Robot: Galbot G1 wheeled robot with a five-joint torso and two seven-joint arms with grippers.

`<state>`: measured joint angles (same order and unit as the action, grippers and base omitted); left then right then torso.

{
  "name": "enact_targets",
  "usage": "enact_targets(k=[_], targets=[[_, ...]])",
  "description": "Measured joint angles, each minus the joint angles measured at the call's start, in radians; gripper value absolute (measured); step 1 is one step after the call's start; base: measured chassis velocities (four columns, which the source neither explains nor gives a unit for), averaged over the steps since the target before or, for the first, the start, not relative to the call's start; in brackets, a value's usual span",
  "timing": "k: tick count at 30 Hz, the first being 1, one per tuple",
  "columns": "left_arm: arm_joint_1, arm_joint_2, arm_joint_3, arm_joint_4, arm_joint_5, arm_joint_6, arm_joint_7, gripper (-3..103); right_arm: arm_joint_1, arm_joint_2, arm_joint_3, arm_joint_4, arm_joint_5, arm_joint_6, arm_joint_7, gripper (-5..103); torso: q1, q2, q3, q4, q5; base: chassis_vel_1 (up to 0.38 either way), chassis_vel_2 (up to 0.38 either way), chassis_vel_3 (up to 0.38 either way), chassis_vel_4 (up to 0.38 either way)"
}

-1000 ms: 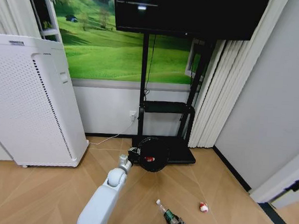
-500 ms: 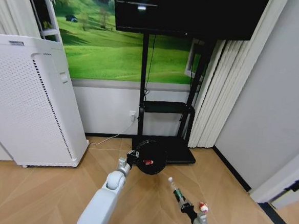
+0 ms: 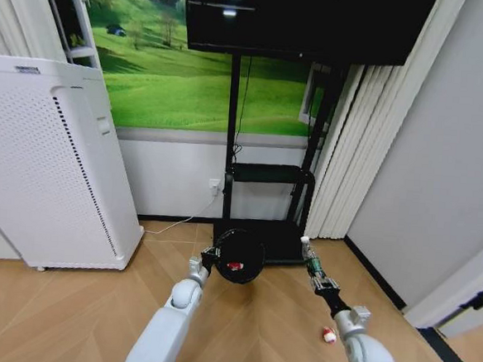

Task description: Pick up the trash bin and place the garbage on the floor into it.

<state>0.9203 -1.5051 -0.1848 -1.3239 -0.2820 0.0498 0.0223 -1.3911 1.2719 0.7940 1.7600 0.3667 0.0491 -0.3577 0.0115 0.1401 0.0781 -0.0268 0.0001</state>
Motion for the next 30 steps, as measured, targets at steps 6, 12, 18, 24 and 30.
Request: enact_targets(k=[6,12,18,24,30], targets=[[-0.008,-0.046,0.044,0.033,-0.052,0.025,-0.043,3,-0.018,0.006,-0.051,0.102,-0.017,-0.034,-0.003,32,0.000,0.000,0.000,-0.0002,0.0000,0.000,0.000,0.000,0.000],[-0.004,-0.099,0.079,0.040,-0.112,0.053,-0.151,3,0.004,0.010,-0.105,0.114,-0.063,-0.059,-0.013,31,0.000,0.000,0.000,0.0000,0.0000,0.000,0.000,0.000,0.000],[-0.004,-0.105,0.114,0.044,-0.165,0.060,-0.250,3,0.007,0.016,-0.149,0.092,-0.101,-0.062,-0.023,31,0.000,0.000,0.000,-0.0001,0.0000,0.000,0.000,0.000,0.000],[-0.003,-0.105,0.132,0.033,-0.188,0.073,-0.297,3,0.006,0.029,-0.206,0.060,-0.152,-0.058,-0.023,31,0.000,0.000,0.000,-0.0001,0.0000,0.000,0.000,0.000,0.000],[0.002,-0.104,0.139,0.028,-0.179,0.078,-0.288,3,0.021,0.042,-0.270,0.050,-0.211,-0.071,0.028,37,0.000,0.000,0.000,0.0000,-0.0001,0.000,0.000,0.000,0.000]])
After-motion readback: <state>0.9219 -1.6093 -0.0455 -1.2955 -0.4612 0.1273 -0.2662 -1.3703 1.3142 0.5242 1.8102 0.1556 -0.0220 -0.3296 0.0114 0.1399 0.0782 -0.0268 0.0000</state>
